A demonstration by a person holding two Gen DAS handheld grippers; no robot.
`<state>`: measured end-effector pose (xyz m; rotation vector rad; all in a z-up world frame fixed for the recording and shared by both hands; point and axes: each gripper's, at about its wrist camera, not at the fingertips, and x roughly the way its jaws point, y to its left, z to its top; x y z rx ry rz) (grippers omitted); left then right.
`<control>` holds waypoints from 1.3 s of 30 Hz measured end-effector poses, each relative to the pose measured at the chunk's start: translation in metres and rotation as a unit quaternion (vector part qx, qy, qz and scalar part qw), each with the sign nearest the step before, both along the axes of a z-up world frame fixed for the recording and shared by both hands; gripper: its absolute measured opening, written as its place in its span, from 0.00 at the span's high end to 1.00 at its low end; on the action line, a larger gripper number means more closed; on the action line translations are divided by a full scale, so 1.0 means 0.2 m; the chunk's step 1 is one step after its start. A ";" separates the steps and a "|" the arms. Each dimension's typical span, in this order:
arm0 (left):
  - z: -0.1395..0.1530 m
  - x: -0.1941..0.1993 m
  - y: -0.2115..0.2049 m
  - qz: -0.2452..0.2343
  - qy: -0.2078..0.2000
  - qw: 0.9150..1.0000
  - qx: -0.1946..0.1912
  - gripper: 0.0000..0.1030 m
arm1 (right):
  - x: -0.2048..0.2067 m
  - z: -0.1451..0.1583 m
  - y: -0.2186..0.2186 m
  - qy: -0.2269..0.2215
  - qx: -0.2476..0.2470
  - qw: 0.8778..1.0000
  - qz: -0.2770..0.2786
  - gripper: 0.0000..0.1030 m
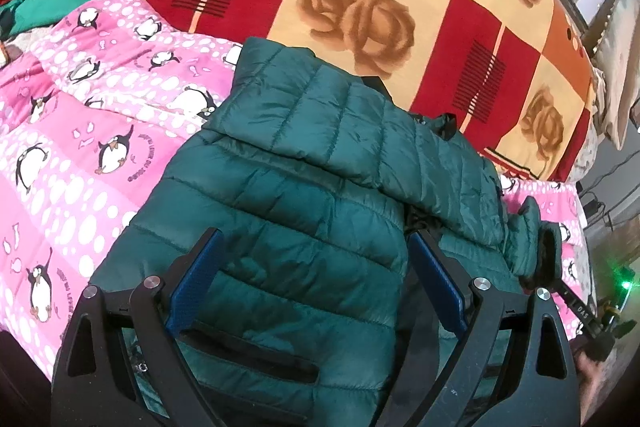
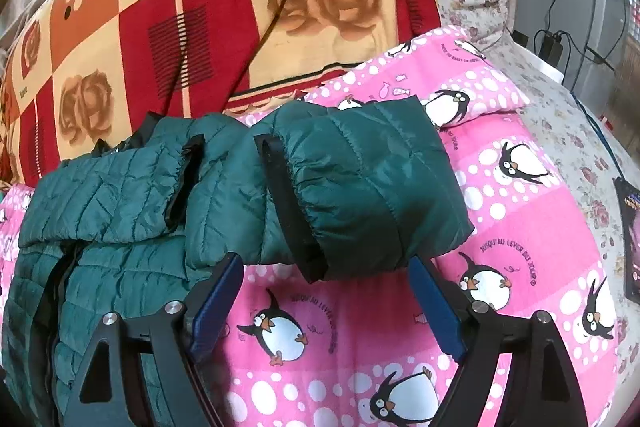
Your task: Fold large clothes
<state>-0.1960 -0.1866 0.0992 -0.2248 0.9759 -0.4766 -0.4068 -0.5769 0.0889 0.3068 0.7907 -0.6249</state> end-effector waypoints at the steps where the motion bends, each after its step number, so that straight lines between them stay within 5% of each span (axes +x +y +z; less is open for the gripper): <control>1: 0.00 0.00 0.00 0.001 0.000 1.000 -0.003 0.10 | 0.00 0.00 0.00 0.000 0.000 1.000 0.001 0.20; 27: -0.06 0.05 -0.02 -0.001 0.007 1.000 0.003 0.10 | 0.21 -0.10 -0.15 0.014 -0.004 1.000 0.014 0.21; 31: -0.09 0.07 0.00 0.002 0.013 1.000 0.003 0.10 | 0.25 -0.13 -0.22 0.009 0.021 1.000 0.018 0.40; 33: -0.11 0.08 0.01 0.004 0.018 1.000 0.001 0.10 | 0.26 -0.15 -0.26 0.006 0.041 0.999 0.023 0.59; 39: -0.13 0.09 0.03 0.008 0.025 1.000 -0.001 0.10 | 0.17 -0.05 -0.28 -0.067 0.110 0.991 0.044 0.75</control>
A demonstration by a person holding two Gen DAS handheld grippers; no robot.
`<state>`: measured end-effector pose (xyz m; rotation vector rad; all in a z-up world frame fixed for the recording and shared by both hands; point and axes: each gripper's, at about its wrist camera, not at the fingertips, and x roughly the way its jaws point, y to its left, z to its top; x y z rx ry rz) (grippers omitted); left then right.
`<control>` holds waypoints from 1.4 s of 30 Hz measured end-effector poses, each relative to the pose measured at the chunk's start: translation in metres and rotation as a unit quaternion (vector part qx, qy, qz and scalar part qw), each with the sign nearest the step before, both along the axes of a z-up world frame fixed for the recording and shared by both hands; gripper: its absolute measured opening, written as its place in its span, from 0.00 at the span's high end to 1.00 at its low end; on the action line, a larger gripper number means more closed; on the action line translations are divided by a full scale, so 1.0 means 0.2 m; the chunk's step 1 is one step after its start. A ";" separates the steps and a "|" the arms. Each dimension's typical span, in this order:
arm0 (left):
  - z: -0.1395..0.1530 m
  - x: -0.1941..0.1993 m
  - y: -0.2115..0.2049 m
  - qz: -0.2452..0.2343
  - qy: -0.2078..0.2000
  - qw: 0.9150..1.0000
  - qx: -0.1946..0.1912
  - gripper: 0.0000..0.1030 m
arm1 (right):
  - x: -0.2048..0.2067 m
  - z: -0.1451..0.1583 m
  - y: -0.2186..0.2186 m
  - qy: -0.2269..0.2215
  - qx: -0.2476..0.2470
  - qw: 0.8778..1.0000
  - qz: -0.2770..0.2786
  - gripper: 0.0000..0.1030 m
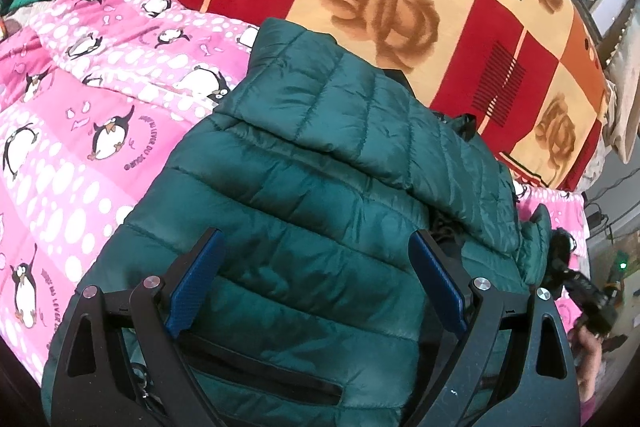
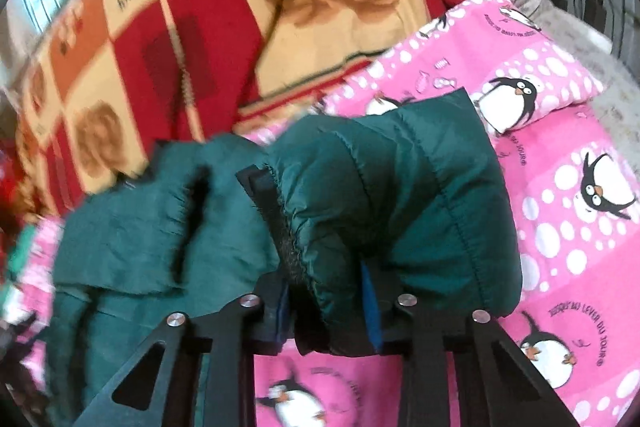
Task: Fold large clothes
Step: 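Close the right gripper on the sleeve cuff and lift it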
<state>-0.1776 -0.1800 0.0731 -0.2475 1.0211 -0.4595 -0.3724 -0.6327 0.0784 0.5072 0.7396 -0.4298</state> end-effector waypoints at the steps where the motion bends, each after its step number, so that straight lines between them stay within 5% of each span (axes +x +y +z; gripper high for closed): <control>1: 0.00 0.00 0.00 0.000 0.001 1.000 -0.002 0.10 | -0.01 0.03 0.00 -0.010 0.007 1.000 0.002 0.75; 10: 0.06 -0.02 0.04 0.001 -0.019 1.000 -0.011 0.10 | -0.02 0.33 0.10 -0.089 0.030 0.995 0.036 0.81; 27: 0.08 -0.04 0.13 0.014 -0.017 0.999 -0.032 0.10 | 0.16 0.48 0.35 -0.100 0.019 0.990 0.094 0.93; 32: 0.09 -0.04 0.15 0.012 -0.014 0.999 -0.036 0.10 | 0.22 0.51 0.42 -0.077 -0.022 0.992 0.093 0.93; 34: 0.09 -0.05 0.15 0.012 -0.017 0.999 -0.033 0.10 | 0.24 0.47 0.42 -0.049 -0.040 0.995 0.083 0.86; 36: 0.08 -0.05 0.15 0.013 -0.016 0.999 -0.033 0.10 | 0.26 0.39 0.41 -0.017 -0.048 0.996 0.073 0.36; 37: 0.07 -0.04 0.15 0.014 -0.011 0.999 -0.035 0.10 | 0.27 0.33 0.41 0.001 -0.050 0.997 0.061 0.26; 42: 0.04 -0.05 0.13 0.011 -0.003 1.000 -0.028 0.10 | 0.29 0.11 0.36 0.045 -0.051 0.997 0.028 0.23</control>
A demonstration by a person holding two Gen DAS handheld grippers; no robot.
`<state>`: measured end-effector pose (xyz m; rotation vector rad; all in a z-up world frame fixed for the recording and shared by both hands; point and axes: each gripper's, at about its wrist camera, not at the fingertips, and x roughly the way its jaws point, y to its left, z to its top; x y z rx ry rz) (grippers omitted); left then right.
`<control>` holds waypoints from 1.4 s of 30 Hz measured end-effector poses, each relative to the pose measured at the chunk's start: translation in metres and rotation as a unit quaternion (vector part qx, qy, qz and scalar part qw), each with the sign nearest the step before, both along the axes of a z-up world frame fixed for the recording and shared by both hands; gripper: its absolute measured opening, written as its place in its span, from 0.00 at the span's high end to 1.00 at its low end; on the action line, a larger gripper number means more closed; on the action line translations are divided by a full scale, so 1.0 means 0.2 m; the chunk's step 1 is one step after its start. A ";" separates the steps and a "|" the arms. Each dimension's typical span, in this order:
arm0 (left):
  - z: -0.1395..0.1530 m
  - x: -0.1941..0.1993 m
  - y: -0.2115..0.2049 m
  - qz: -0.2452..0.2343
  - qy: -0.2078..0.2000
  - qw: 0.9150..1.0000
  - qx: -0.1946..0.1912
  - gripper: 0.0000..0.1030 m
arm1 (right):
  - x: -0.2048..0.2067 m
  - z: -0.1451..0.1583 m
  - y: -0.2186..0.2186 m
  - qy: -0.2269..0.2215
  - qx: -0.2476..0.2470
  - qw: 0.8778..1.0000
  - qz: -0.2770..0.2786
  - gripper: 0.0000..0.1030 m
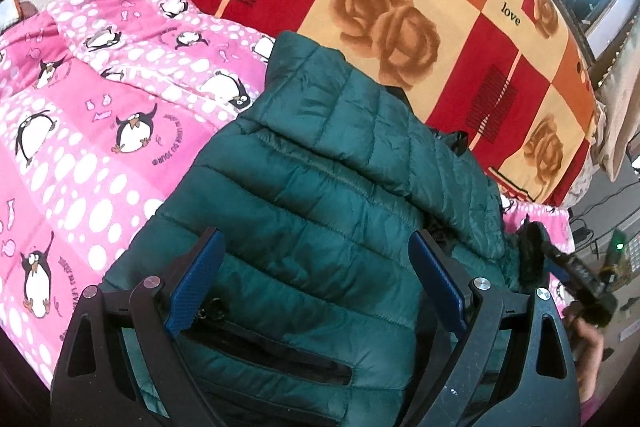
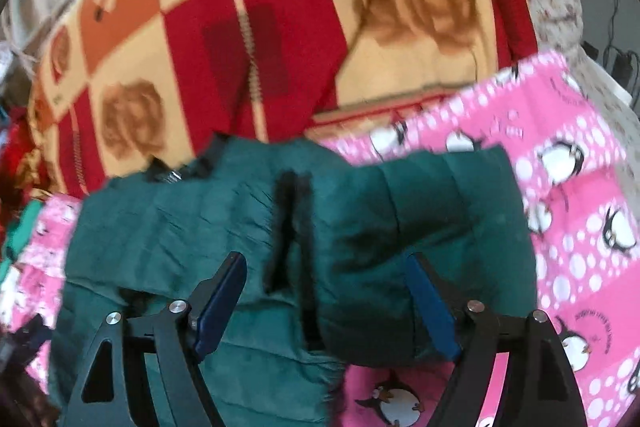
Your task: Fold large clothes
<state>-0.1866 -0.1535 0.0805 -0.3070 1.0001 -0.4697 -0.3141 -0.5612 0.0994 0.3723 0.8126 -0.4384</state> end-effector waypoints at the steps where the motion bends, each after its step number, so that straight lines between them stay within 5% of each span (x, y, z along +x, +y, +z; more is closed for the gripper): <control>1: 0.00 0.00 0.00 0.000 0.000 1.000 0.001 0.10 | 0.01 -0.04 0.00 0.010 0.000 1.000 -0.002 0.23; 6: -0.02 0.01 -0.01 0.000 0.004 1.000 0.003 0.10 | 0.04 -0.16 -0.06 0.028 -0.016 0.999 -0.026 0.25; 7: -0.02 0.01 -0.02 -0.001 0.003 1.000 0.004 0.10 | 0.03 -0.17 -0.08 0.023 -0.007 0.999 -0.030 0.30; 9: -0.03 0.01 -0.02 -0.003 0.002 1.000 0.006 0.10 | 0.01 -0.18 -0.15 0.015 0.017 0.999 -0.037 0.58; 12: -0.03 0.02 -0.02 -0.002 0.003 1.000 0.004 0.10 | -0.09 -0.14 -0.22 -0.035 0.077 0.996 -0.041 0.77; 15: -0.04 0.02 -0.02 -0.003 0.006 1.000 0.002 0.10 | -0.17 -0.07 -0.24 -0.072 0.096 0.992 -0.032 0.84; 22: 0.00 -0.02 -0.04 -0.012 -0.005 1.000 0.002 0.10 | -0.15 0.12 -0.15 -0.127 0.113 0.985 0.005 0.86; 42: 0.13 0.02 0.08 0.005 -0.045 0.999 0.007 0.10 | 0.20 0.39 0.24 -0.175 0.130 0.970 0.105 0.86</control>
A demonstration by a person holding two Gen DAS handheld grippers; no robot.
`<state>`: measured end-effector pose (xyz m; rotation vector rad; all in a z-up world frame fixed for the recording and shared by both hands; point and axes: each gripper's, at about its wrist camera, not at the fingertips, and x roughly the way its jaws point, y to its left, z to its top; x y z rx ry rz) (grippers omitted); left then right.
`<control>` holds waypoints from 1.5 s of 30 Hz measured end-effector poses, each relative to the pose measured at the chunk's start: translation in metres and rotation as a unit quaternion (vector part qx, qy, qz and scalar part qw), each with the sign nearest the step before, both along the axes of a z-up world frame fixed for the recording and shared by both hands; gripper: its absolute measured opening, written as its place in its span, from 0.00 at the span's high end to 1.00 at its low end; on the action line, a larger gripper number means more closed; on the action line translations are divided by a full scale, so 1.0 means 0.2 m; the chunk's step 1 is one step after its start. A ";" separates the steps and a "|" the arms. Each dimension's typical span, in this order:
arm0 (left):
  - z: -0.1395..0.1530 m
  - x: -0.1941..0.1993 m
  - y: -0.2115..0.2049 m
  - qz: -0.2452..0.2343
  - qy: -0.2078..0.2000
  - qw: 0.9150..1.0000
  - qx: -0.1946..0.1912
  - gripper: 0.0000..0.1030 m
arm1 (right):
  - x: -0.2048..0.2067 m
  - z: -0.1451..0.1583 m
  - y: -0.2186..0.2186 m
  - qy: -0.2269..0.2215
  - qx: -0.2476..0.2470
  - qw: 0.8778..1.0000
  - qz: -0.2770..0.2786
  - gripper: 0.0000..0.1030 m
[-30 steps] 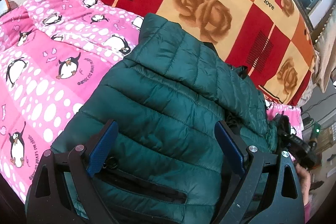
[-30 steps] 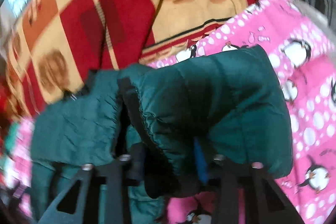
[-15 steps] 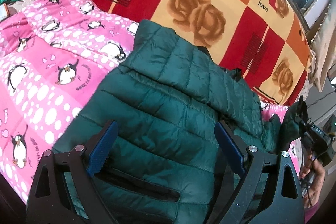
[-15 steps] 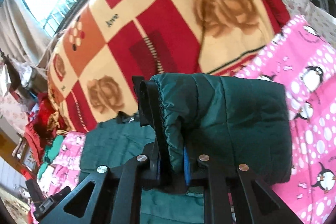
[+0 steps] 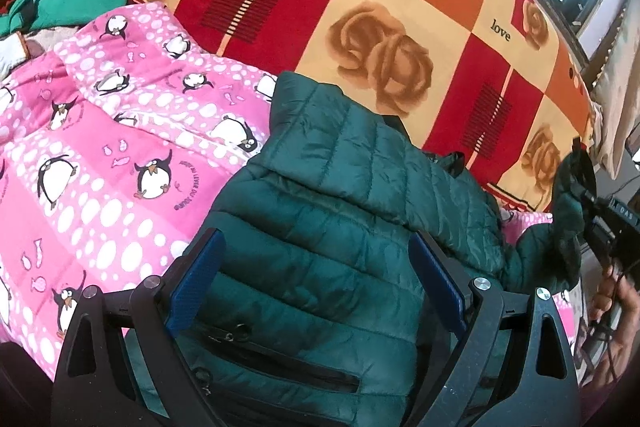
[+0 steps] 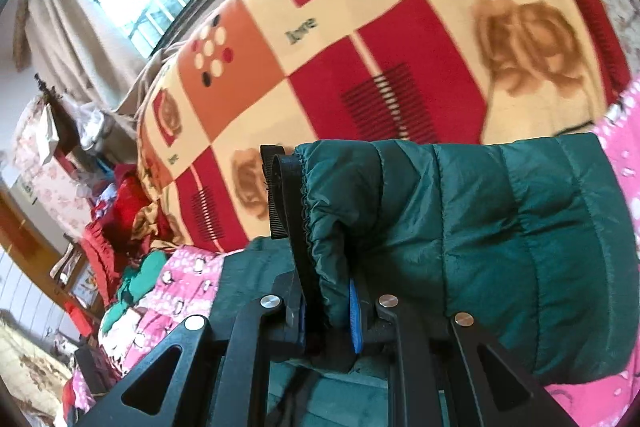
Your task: Fold large clothes
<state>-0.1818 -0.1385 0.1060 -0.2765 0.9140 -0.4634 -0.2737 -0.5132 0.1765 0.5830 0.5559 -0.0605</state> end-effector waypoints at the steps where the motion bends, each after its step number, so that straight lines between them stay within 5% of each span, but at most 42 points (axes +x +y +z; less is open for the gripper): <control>1: 0.00 0.00 0.01 0.001 0.001 1.000 0.000 0.10 | 0.03 0.00 0.03 -0.001 0.001 1.000 0.005 0.86; 10: -0.01 0.08 -0.03 -0.010 -0.002 1.000 0.020 0.10 | 0.27 -0.05 0.21 0.008 0.025 0.998 0.056 0.86; 30: -0.09 0.44 -0.04 -0.009 0.004 1.000 0.029 0.10 | 0.77 -0.41 0.52 0.076 0.074 0.986 0.129 0.86; 45: -0.15 0.48 -0.02 -0.005 0.021 0.999 0.032 0.10 | 0.92 -0.68 0.61 0.123 0.099 0.979 0.125 0.80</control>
